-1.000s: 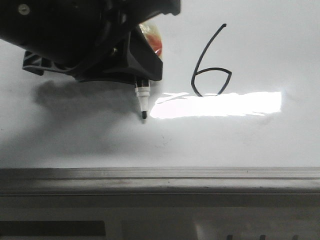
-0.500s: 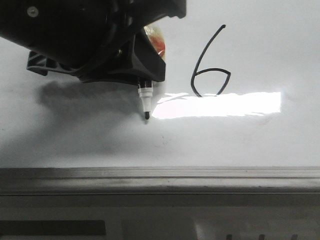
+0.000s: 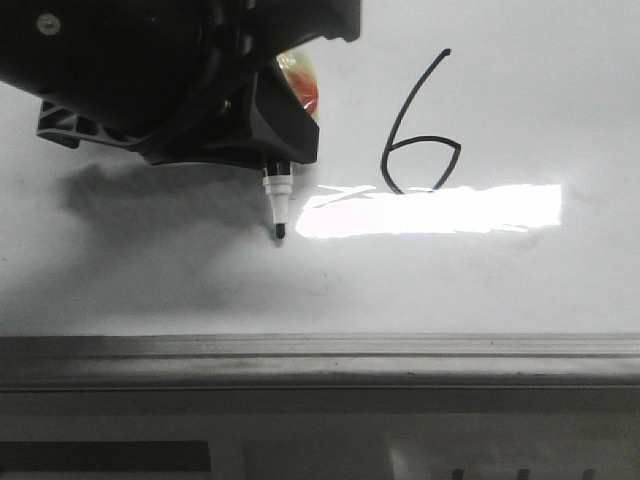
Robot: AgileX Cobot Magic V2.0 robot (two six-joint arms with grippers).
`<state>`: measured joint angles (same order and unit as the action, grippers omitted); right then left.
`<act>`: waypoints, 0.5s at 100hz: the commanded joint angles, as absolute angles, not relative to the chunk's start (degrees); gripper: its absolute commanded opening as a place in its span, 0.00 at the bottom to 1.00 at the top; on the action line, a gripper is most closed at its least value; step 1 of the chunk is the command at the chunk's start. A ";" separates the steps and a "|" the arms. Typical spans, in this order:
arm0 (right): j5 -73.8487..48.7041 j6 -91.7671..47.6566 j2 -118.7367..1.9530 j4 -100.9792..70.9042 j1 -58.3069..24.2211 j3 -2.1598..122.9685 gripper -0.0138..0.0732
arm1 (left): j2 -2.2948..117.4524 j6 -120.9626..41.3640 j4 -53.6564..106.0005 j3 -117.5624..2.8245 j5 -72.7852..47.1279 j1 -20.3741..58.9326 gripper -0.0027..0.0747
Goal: Write number 6 on whiteboard
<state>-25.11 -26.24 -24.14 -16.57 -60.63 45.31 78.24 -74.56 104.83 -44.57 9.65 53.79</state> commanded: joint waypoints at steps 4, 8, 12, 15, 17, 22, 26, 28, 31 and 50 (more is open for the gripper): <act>-20.34 -26.45 -24.58 -16.99 -60.34 47.20 0.08 | 78.56 -74.45 107.03 -44.41 20.78 52.78 0.01; -20.34 -26.45 -24.58 -16.99 -60.34 47.20 0.08 | 78.56 -74.45 107.03 -44.41 20.78 52.78 0.01; -20.34 -26.45 -24.58 -16.99 -60.34 47.20 0.08 | 78.56 -74.45 107.03 -44.41 20.78 52.78 0.01; -20.34 -26.45 -24.58 -16.99 -60.34 47.20 0.08 | 78.56 -74.45 107.03 -44.41 20.78 52.78 0.01; -20.34 -26.45 -24.58 -16.99 -60.34 47.20 0.08 | 78.56 -74.45 107.03 -44.41 20.78 52.78 0.01; -20.34 -26.45 -24.58 -16.99 -60.34 47.20 0.08 | 78.56 -74.45 107.03 -44.41 20.78 52.58 0.01; -20.34 -26.45 -24.58 -16.99 -60.34 47.20 0.08 | 78.56 -74.45 107.03 -44.41 21.03 52.58 0.01; -20.34 -26.45 -24.58 -16.99 -60.34 47.20 0.08 | 78.56 -74.45 107.03 -44.41 21.18 52.58 0.01; -20.34 -26.45 -24.58 -16.99 -60.34 47.20 0.08 | 78.56 -74.45 107.03 -44.41 21.46 52.58 0.01; -20.34 -26.45 -24.58 -16.99 -60.34 47.20 0.08 | 79.04 -74.45 107.03 -44.41 22.39 52.58 0.17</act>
<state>-25.11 -26.24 -24.14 -16.57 -60.63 45.31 78.15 -74.56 104.83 -44.57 9.93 53.79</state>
